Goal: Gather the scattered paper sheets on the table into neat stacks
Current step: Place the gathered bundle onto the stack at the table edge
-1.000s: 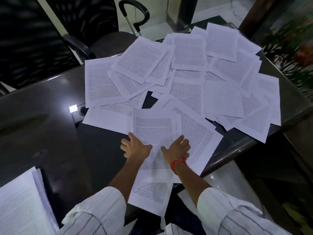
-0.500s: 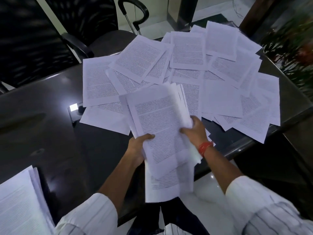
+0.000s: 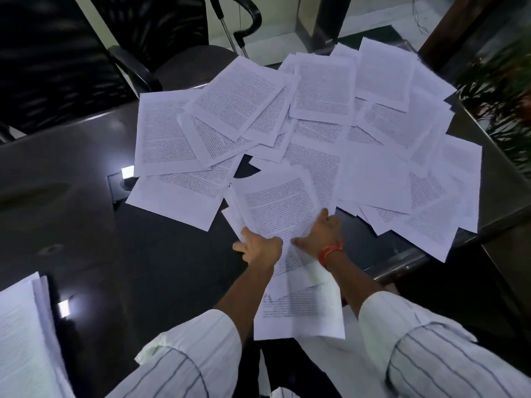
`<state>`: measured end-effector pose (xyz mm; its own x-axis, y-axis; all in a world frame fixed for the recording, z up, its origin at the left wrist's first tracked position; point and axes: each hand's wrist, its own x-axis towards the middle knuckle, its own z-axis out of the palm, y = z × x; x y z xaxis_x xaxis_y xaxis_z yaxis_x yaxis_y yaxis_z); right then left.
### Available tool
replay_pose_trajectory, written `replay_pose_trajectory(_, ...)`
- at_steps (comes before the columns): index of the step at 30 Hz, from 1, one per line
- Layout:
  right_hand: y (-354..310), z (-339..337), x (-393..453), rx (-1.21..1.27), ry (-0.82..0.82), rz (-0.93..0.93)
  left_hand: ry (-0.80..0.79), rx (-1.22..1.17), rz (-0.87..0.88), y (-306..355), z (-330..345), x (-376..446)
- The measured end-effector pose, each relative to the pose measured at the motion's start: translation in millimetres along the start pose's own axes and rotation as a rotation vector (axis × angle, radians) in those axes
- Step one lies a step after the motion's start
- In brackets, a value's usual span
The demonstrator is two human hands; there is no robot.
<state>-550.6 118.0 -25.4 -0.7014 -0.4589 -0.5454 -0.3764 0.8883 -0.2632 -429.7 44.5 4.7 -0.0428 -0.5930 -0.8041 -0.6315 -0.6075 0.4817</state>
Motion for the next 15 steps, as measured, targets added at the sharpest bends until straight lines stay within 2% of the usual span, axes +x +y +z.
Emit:
replay_pose_trajectory(5,2,1,-8,0.616,-0.008,-0.028,0.05,-0.254,0.048,-10,-15,0)
replay_pose_trajectory(7,6,1,-14,0.751,0.03,-0.049,0.097,-0.311,0.039,-13,-28,4)
replay_pose_trajectory(9,6,-3,-20,0.841,0.016,-0.085,0.062,-0.346,0.023,-19,-36,8)
replay_pose_trajectory(13,-2,-3,-23,0.937,-0.216,-0.155,-0.078,-0.326,0.054,-25,-48,8)
replay_pose_trajectory(15,-37,2,-38,0.954,-0.391,-0.194,-0.019,-0.474,0.082,-36,-88,3)
